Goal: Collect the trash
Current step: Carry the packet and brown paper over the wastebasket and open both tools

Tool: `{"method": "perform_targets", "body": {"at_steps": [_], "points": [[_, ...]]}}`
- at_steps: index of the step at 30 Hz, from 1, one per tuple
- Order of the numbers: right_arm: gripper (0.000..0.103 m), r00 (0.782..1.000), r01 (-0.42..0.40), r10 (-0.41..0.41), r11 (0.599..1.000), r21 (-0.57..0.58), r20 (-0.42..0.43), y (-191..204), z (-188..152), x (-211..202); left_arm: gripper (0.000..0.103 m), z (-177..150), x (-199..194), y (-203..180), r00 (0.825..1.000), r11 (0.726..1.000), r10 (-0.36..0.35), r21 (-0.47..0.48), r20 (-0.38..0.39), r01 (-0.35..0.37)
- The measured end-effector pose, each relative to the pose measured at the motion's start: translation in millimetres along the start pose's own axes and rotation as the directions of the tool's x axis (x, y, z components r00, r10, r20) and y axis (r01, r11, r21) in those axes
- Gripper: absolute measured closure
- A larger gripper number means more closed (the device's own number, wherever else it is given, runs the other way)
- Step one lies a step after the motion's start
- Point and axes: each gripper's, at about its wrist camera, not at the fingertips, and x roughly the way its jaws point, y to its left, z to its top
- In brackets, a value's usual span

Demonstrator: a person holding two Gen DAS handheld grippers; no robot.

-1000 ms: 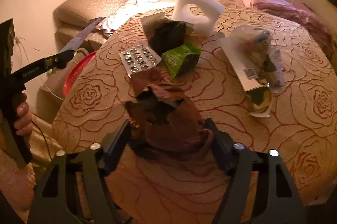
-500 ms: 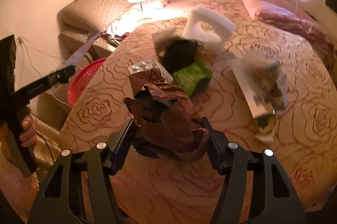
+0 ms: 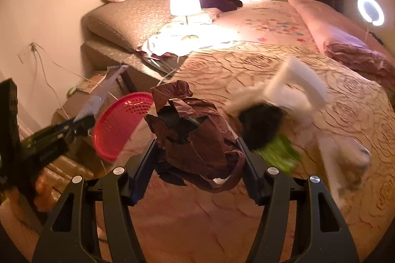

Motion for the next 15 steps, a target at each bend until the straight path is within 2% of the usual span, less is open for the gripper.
{"method": "perform_targets", "body": {"at_steps": [15], "points": [[0.042,0.999,-0.035,0.032,0.996,-0.088,-0.034,58,40,63,0.073,5,14,43,0.996,0.993,0.084,-0.077,-0.026,-0.086]]}}
